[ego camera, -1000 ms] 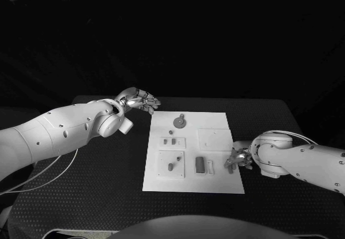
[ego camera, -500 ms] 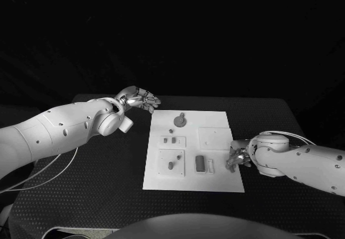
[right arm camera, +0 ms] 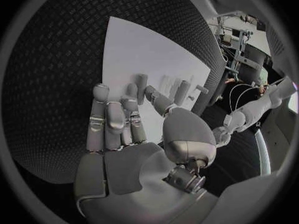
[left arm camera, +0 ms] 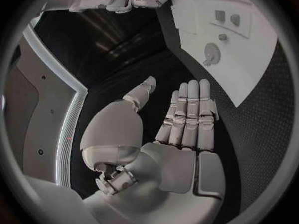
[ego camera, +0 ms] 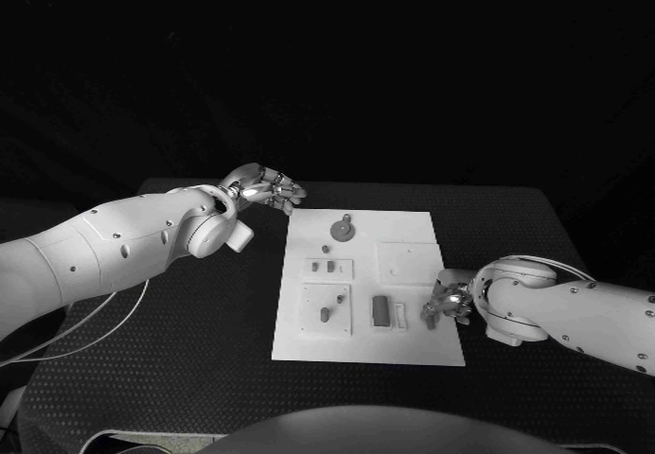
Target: Assemble the parts on the task board
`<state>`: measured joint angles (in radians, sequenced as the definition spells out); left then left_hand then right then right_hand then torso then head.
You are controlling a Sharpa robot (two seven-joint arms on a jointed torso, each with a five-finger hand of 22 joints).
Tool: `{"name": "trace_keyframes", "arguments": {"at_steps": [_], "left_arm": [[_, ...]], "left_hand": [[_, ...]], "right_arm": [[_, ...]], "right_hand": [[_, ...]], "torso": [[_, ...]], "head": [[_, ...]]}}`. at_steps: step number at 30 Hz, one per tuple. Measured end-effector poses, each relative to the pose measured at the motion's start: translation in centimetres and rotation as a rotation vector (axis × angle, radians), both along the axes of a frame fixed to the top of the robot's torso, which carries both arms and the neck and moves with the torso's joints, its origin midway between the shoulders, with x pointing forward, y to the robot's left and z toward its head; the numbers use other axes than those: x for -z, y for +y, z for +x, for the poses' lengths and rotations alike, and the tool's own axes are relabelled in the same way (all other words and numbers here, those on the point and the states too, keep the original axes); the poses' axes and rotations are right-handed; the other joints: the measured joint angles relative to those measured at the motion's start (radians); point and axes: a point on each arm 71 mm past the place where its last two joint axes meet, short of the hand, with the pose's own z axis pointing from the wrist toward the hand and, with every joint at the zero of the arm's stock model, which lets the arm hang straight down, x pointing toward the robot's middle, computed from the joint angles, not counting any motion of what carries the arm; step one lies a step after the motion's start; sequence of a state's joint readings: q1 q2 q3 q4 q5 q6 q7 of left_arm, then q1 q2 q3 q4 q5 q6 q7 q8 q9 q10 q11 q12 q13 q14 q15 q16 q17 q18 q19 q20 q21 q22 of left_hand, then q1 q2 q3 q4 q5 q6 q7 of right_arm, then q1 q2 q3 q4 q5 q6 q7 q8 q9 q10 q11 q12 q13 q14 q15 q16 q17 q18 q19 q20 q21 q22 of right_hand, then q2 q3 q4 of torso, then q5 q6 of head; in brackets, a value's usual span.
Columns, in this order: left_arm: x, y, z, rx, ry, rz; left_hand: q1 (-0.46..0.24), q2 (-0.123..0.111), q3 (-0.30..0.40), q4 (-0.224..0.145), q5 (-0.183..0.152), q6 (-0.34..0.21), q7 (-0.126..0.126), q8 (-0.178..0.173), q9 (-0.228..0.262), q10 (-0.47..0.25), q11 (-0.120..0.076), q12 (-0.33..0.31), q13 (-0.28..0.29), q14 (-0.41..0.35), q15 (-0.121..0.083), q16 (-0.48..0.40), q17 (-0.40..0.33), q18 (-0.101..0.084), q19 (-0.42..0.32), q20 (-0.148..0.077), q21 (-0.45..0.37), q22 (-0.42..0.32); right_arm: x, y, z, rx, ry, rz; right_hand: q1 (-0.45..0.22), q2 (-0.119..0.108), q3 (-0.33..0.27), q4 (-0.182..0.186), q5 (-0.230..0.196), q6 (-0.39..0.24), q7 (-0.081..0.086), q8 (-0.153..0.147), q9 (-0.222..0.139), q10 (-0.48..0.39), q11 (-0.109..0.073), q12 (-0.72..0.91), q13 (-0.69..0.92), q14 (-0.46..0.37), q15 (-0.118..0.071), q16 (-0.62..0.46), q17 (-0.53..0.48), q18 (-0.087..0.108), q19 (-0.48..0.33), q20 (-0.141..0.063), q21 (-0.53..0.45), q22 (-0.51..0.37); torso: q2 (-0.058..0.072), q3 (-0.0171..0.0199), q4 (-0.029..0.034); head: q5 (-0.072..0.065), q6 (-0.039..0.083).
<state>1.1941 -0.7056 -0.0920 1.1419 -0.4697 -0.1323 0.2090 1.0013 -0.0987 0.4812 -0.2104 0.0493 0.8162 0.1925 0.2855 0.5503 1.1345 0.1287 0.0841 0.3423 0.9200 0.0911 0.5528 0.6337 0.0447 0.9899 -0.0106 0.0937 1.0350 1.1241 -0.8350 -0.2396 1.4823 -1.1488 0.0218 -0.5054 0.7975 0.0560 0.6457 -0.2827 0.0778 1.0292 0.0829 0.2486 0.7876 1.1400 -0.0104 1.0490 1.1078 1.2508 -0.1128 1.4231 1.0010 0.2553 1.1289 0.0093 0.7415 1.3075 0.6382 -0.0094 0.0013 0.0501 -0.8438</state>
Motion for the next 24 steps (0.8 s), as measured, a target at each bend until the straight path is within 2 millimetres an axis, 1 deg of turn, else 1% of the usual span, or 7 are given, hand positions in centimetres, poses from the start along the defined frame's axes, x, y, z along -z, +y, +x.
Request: {"name": "trace_keyframes", "arguments": {"at_steps": [2, 3, 4, 6, 10, 22, 24], "left_arm": [[0.0, 0.0, 0.0, 0.0, 0.0, 0.0], [0.0, 0.0, 0.0, 0.0, 0.0, 0.0], [0.0, 0.0, 0.0, 0.0, 0.0, 0.0], [0.0, 0.0, 0.0, 0.0, 0.0, 0.0], [0.0, 0.0, 0.0, 0.0, 0.0, 0.0], [0.0, 0.0, 0.0, 0.001, 0.001, 0.0], [0.0, 0.0, 0.0, 0.001, 0.001, 0.0]], "left_hand": [[0.0, 0.0, 0.0, 0.0, 0.0, 0.0, 0.0, 0.0, 0.0, 0.0, 0.0, 0.0, 0.0, 0.0, 0.0, 0.0, 0.0, 0.0, 0.0, 0.0, 0.0, 0.0], [0.0, 0.0, 0.0, 0.0, 0.0, 0.0, 0.0, 0.0, 0.0, 0.0, 0.0, 0.0, 0.0, 0.0, 0.0, 0.0, 0.0, 0.0, 0.0, 0.0, 0.0, 0.0], [0.0, 0.0, 0.0, 0.0, 0.0, 0.0, 0.0, 0.0, 0.0, 0.0, 0.0, 0.0, 0.0, 0.0, 0.0, 0.0, 0.0, 0.0, 0.0, 0.0, 0.0, 0.0], [0.0, 0.0, 0.0, 0.0, 0.0, 0.0, 0.0, 0.0, 0.0, 0.0, 0.0, 0.0, 0.001, 0.0, 0.0, 0.0, 0.0, 0.0, 0.0, 0.0, 0.0, 0.0], [0.0, 0.0, 0.0, 0.0, 0.0, 0.0, 0.0, 0.0, 0.001, 0.0, 0.0, 0.0, 0.001, 0.0, 0.0, 0.0, 0.001, -0.001, 0.0, 0.0, 0.0, 0.001], [0.0, 0.0, 0.0, 0.0, 0.0, 0.0, 0.0, 0.0, 0.001, 0.0, 0.0, 0.0, 0.003, 0.0, 0.0, 0.0, 0.003, -0.001, 0.0, 0.0, 0.0, 0.001], [0.0, 0.0, 0.0, 0.0, 0.0, 0.0, 0.0, 0.0, 0.001, 0.0, 0.0, 0.0, 0.003, 0.0, 0.0, -0.001, 0.003, -0.001, 0.0, 0.0, 0.0, 0.001]], "right_arm": [[-0.1, 0.0, -0.1, 0.025, 0.011, 0.028], [-0.1, 0.1, -0.1, 0.044, 0.019, 0.052], [-0.2, 0.3, -0.2, 0.057, 0.026, 0.069], [-0.2, 0.6, -0.4, 0.081, 0.045, 0.108], [-0.2, 1.4, -0.8, 0.108, 0.072, 0.16], [-0.3, 2.1, -0.8, 0.142, 0.072, 0.216], [-0.3, 2.2, -0.8, 0.142, 0.073, 0.22]], "right_hand": [[0.0, 0.0, 0.0, 0.0, 0.0, 0.0, 0.0, -0.036, 0.0, 0.0, 0.0, 0.0, -0.001, 0.0, 0.0, 0.0, -0.001, 0.0, 0.0, 0.0, 0.0, 0.0], [0.004, -0.004, 0.0, 0.0, 0.003, 0.0, 0.0, -0.065, 0.0, 0.0, 0.0, 0.0, -0.002, 0.0, 0.0, 0.0, -0.003, 0.0, 0.0, 0.0, 0.0, 0.0], [0.007, -0.007, 0.0, 0.0, 0.004, -0.005, 0.005, -0.084, -0.01, 0.0, 0.0, 0.0, -0.002, 0.0, 0.0, 0.0, -0.005, 0.0, 0.002, -0.002, 0.0, 0.0], [0.0, -0.019, 0.0, 0.0, 0.008, -0.012, 0.012, -0.086, -0.021, -0.002, 0.002, 0.0, -0.002, -0.001, 0.0, 0.0, -0.006, 0.004, 0.004, -0.004, 0.0, 0.0], [-0.009, -0.029, 0.0, 0.0, 0.004, -0.012, 0.012, -0.08, -0.013, 0.0, -0.001, 0.0, -0.003, 0.0, 0.0, 0.0, -0.007, 0.006, 0.004, -0.004, 0.0, 0.0], [-0.017, -0.037, 0.0, 0.0, 0.004, -0.01, 0.015, -0.08, -0.014, 0.002, -0.002, 0.0, -0.004, 0.002, 0.002, 0.0, -0.006, 0.006, 0.004, -0.004, 0.0, 0.0], [-0.017, -0.037, 0.0, 0.0, 0.004, -0.01, 0.015, -0.08, -0.014, 0.002, -0.002, 0.0, -0.004, 0.002, 0.002, 0.0, -0.006, 0.006, 0.004, -0.004, 0.0, 0.0]], "torso": [[0.0, 0.0002, -0.0002], [0.0, 0.0003, -0.0003], [0.0, 0.0003, -0.0004], [0.0, 0.0003, -0.0004], [0.0, 0.0004, -0.0004], [0.0, 0.0004, -0.0011], [0.0, 0.0011, -0.0011]], "head": [[0.0, 0.0], [0.0, 0.0], [0.0, 0.0], [0.001, 0.0], [0.001, 0.0], [0.003, -0.001], [0.004, -0.002]]}}
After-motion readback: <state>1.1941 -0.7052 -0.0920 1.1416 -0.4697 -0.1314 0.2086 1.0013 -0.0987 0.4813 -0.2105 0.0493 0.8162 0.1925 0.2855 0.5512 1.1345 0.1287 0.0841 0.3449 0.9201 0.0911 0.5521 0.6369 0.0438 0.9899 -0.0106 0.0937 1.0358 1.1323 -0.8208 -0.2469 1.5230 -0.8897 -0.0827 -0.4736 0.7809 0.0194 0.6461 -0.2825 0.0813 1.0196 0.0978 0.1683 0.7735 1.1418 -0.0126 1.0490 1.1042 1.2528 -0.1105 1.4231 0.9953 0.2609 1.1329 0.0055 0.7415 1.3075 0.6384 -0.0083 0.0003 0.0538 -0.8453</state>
